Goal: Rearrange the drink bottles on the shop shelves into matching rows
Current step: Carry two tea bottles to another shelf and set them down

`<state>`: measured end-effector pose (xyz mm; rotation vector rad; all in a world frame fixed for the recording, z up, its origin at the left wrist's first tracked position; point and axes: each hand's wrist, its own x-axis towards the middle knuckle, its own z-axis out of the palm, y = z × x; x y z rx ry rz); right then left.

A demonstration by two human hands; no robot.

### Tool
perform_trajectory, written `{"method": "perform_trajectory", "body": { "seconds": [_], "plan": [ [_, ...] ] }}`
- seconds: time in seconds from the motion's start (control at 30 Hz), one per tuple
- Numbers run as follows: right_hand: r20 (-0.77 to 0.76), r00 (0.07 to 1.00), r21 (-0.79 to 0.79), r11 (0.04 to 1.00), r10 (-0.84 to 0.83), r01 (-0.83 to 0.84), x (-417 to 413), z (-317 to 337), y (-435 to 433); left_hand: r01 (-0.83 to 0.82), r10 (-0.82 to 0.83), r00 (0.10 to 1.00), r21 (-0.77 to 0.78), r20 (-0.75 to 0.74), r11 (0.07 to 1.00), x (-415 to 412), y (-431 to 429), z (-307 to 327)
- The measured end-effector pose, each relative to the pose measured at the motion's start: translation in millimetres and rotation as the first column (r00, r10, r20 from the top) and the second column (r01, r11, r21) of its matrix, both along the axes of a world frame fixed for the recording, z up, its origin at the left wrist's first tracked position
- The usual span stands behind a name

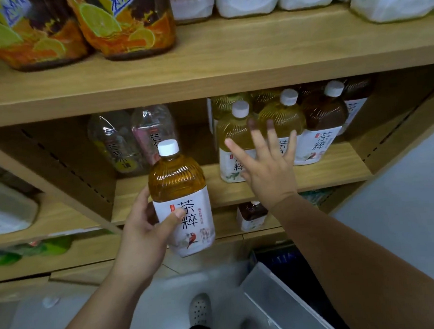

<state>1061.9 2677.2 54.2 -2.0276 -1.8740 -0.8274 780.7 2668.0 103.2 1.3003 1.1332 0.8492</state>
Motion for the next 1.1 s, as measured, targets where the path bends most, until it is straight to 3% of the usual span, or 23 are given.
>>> {"method": "perform_trajectory", "body": {
  "seconds": [0.4, 0.6, 0.73, 0.83, 1.1],
  "plan": [
    [-0.042, 0.999, -0.057, 0.998, 0.022, -0.024, 9, 2, 12, 0.034, -0.034, 0.999, -0.005, -0.01, 0.999, 7, 4, 12],
    [-0.208, 0.974, -0.06, 0.992, 0.093, -0.108, 6, 26, -16, 0.021, -0.021, 1.0, 0.012, 0.01, 1.0, 19, -8, 22],
    [-0.532, 0.803, 0.092, 0.961, 0.269, -0.26, 2, 46, -50, 0.046, -0.047, 0.999, 0.049, 0.016, 0.998, 32, -19, 34],
    [-0.732, 0.62, 0.09, 0.942, 0.283, -0.323, -5, 80, -73, 0.059, -0.066, 0.995, 0.102, 0.073, 0.993, 47, -32, 52],
    [-0.851, 0.317, 0.287, 0.876, 0.419, -0.389, 7, 158, -117, 0.106, -0.173, 0.967, 0.321, 0.188, 0.941, 88, -56, 114]
  ]
}}
